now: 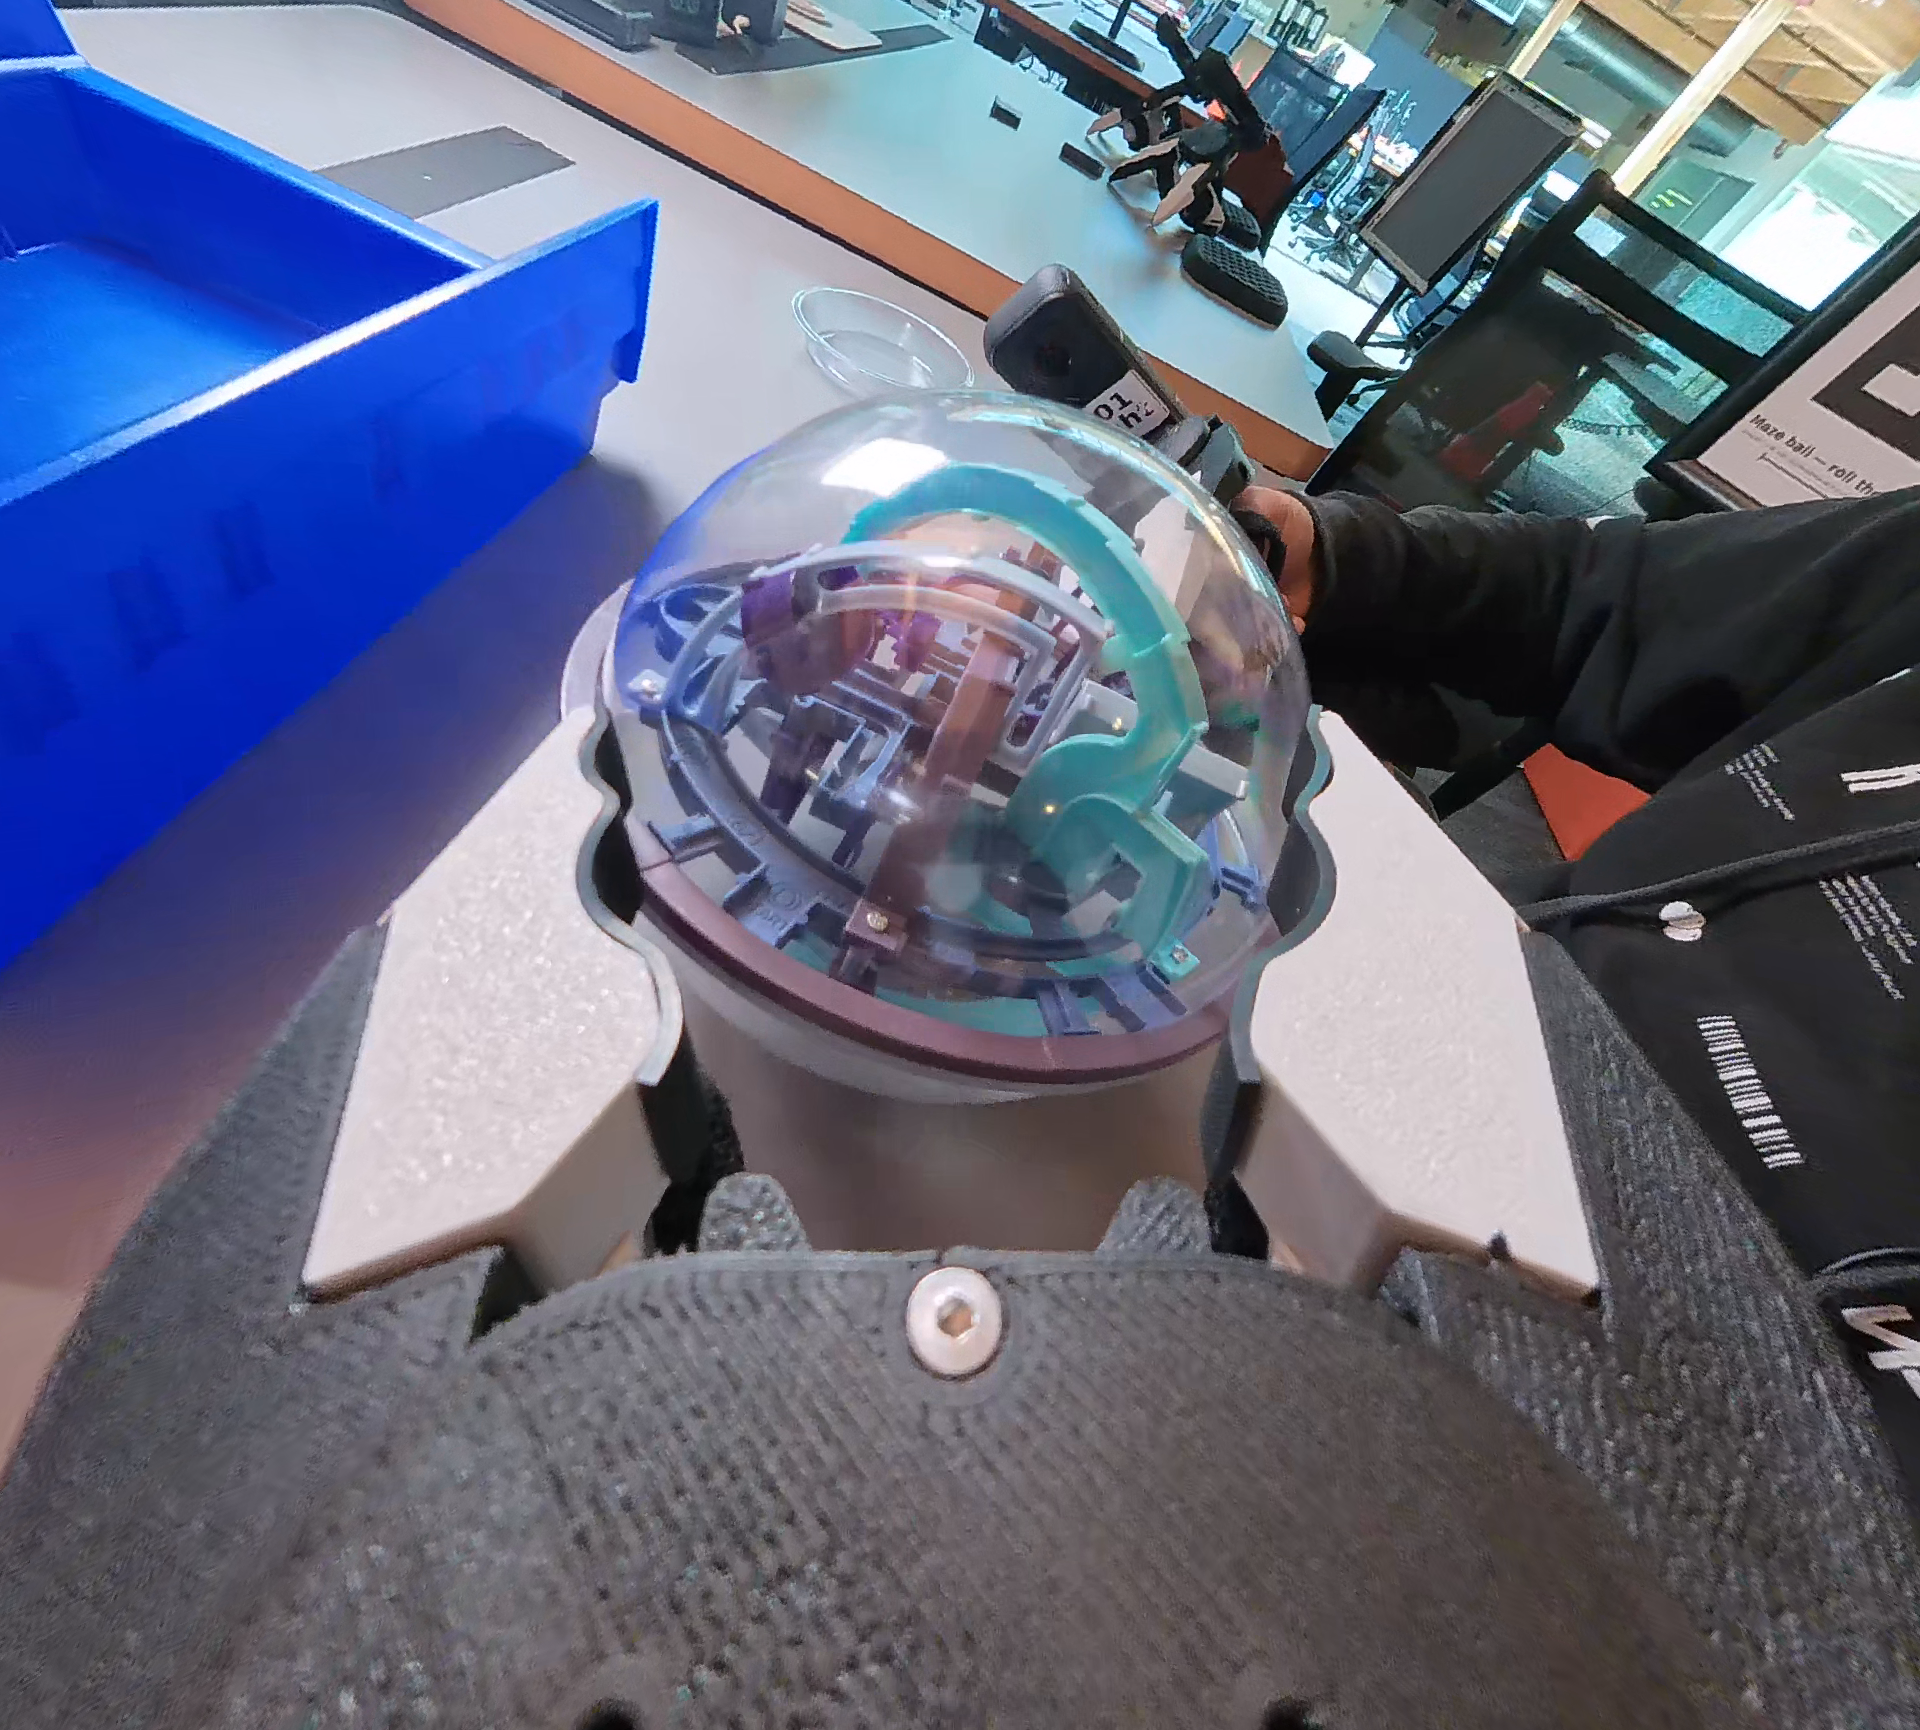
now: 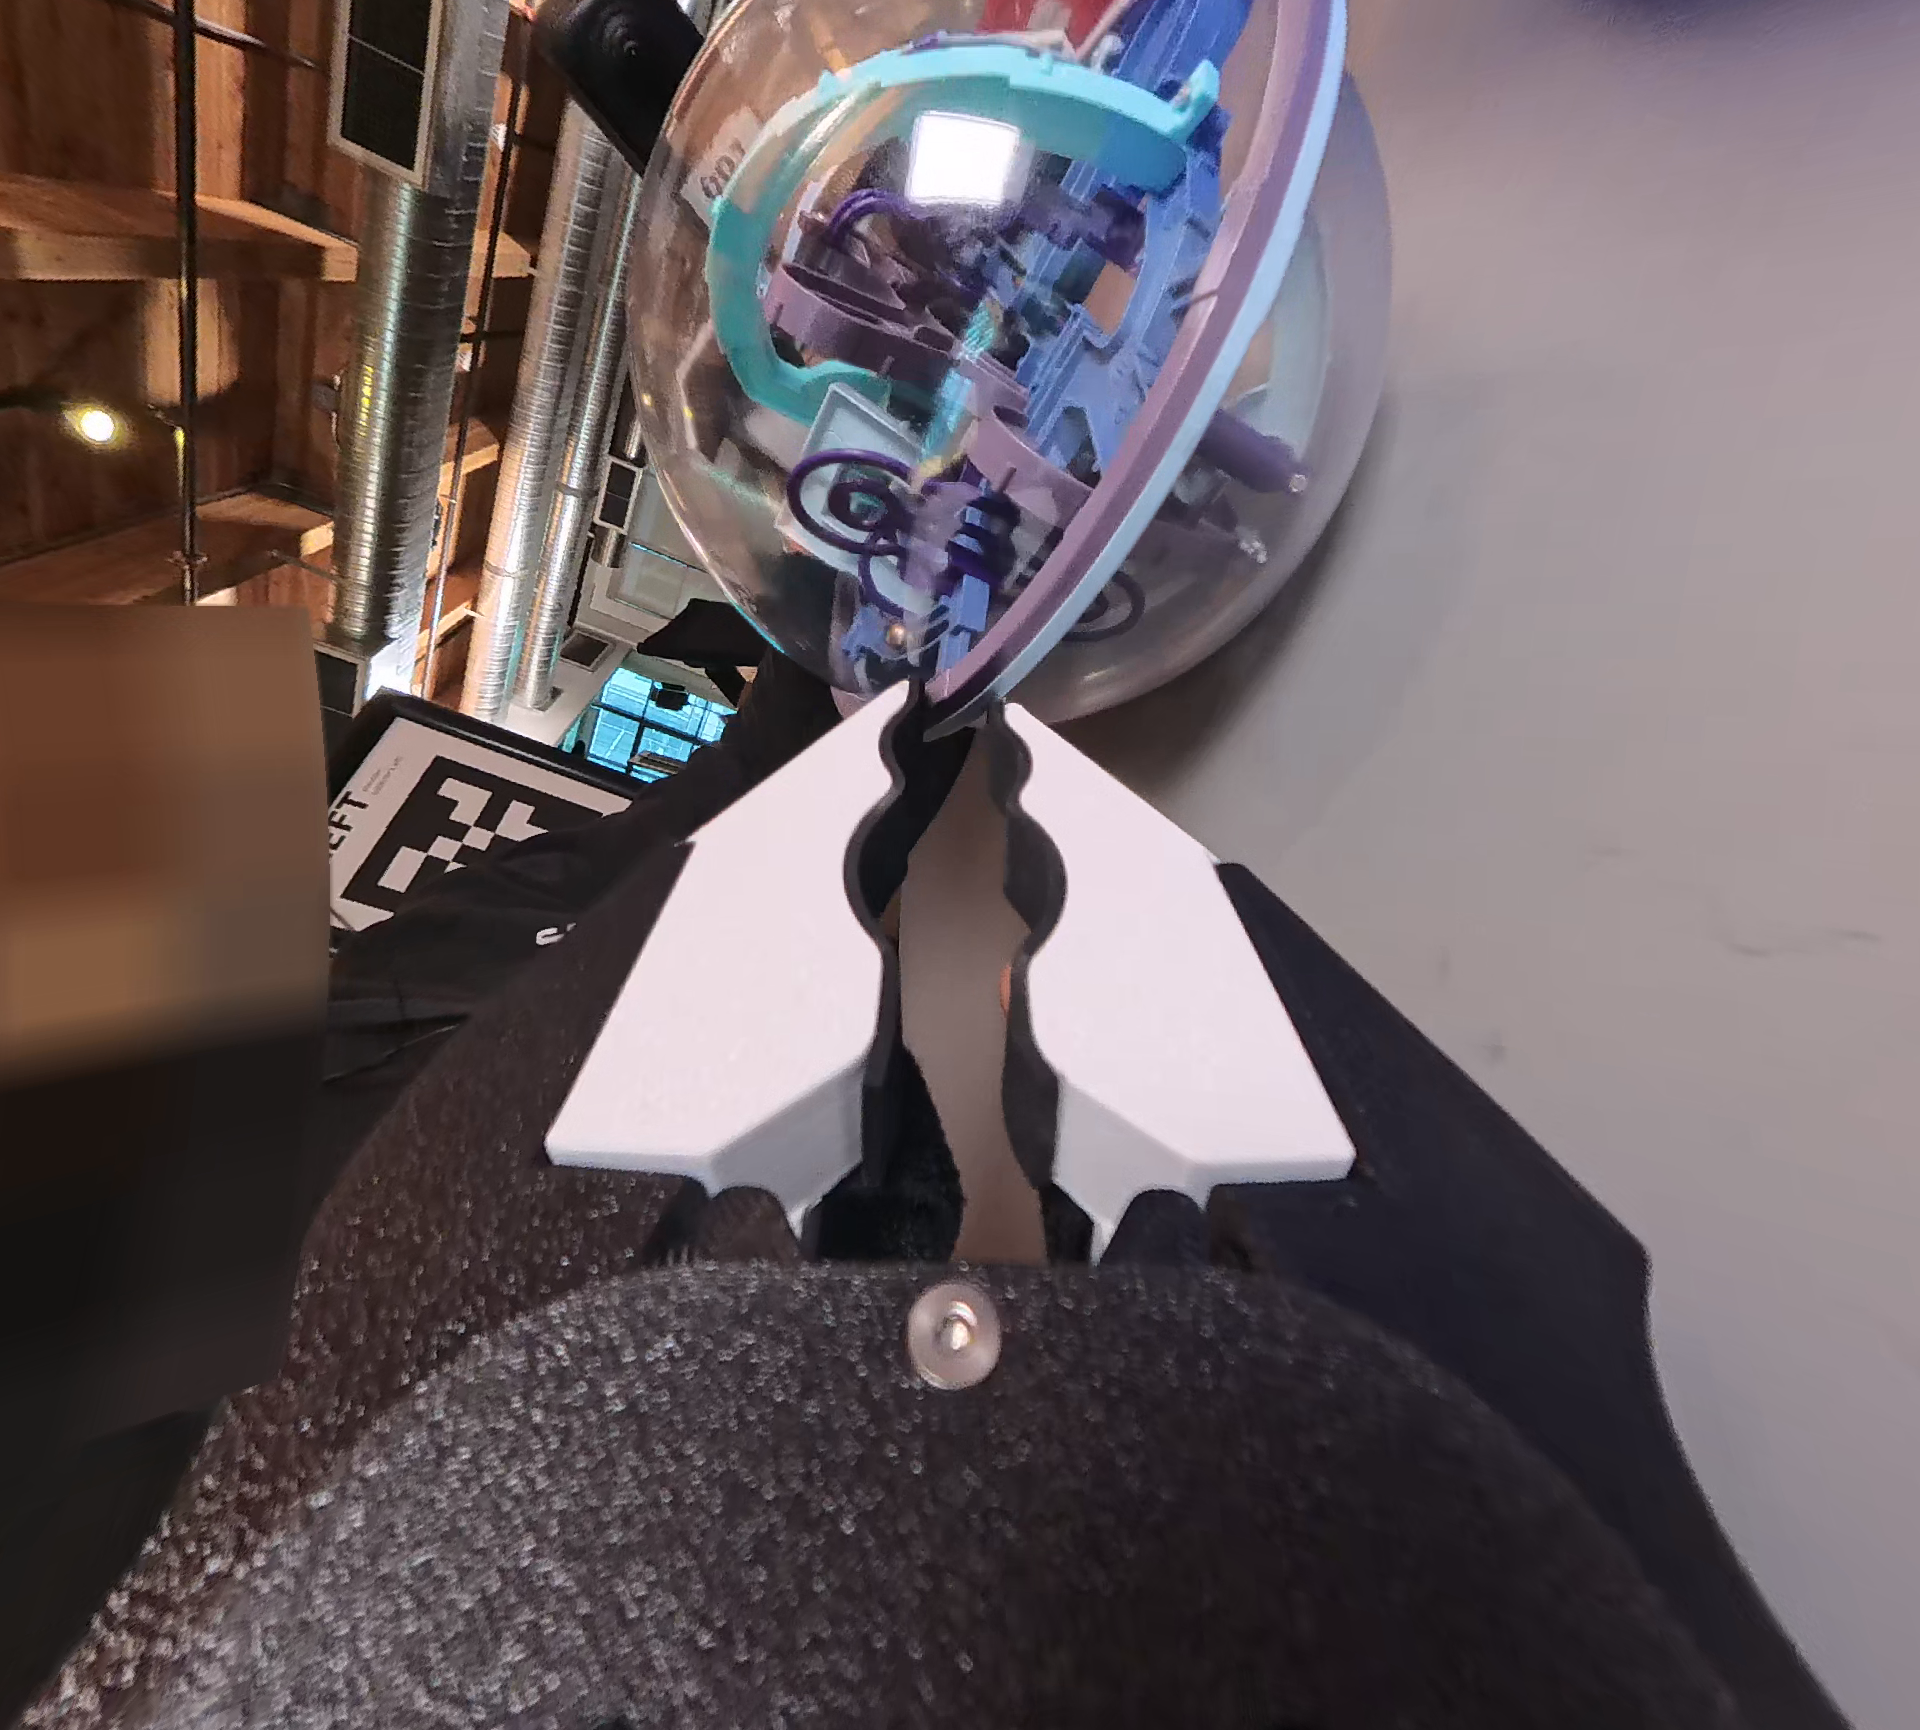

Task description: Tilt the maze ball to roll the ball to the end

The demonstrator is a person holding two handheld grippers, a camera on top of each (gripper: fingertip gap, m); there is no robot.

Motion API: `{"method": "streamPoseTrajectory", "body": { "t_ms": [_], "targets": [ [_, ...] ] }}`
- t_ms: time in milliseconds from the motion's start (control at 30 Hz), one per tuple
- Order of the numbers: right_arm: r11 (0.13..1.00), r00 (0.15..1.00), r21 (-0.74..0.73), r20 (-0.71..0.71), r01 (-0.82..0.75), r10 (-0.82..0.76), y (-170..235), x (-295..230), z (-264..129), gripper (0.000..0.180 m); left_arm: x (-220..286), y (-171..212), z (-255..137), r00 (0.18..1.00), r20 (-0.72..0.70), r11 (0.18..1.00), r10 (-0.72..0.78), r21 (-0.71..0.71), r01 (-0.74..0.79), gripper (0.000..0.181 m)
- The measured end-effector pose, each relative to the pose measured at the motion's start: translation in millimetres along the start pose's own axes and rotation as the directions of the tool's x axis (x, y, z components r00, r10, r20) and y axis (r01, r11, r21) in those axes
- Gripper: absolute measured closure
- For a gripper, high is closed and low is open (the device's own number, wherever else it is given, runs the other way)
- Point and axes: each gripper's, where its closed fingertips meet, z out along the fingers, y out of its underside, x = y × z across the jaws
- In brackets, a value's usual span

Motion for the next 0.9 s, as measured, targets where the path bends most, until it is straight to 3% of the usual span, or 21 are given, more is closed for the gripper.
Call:
{"method": "streamPoseTrajectory", "body": {
  "t_ms": [167,333,433,533,633,733,833,900],
  "targets": [
    [0.999,0.999,-0.042,-0.012,0.030,-0.031,6,1,3,0.167,2,-2,-4,1.000,-0.013,1.000,-0.020,-0.005,0.020,0.060],
    [0.977,0.979,-0.079,-0.037,0.198,-0.201,11,-5,4,0.162,-2,-4,-7,0.990,-0.067,0.992,-0.122,0.025,0.123,0.066],
    [0.926,0.924,-0.123,-0.099,0.358,-0.370,13,-5,4,0.158,-6,-3,-6,0.977,-0.102,0.982,-0.186,0.025,0.190,0.067],
    [0.826,0.808,-0.197,-0.184,0.527,-0.560,14,0,1,0.155,-8,-1,-6,0.970,-0.123,0.976,-0.210,0.026,0.215,0.067],
    [0.631,0.545,-0.306,-0.323,0.713,-0.773,1,12,-14,0.155,-11,-1,-9,0.965,-0.134,0.972,-0.224,0.038,0.231,0.069],
    [0.281,0.094,-0.429,-0.406,0.858,-0.909,-24,10,-31,0.152,-13,-4,-13,0.965,-0.135,0.971,-0.225,0.055,0.234,0.076],
    [-0.123,-0.319,-0.502,-0.326,0.856,-0.890,-26,-12,-24,0.152,-15,-5,-12,0.962,-0.143,0.968,-0.232,0.062,0.243,0.077],
    [-0.249,-0.453,-0.533,-0.295,0.809,-0.841,-25,-17,-16,0.157,-15,-6,-12,0.960,-0.149,0.966,-0.237,0.069,0.249,0.077]
  ]
}}
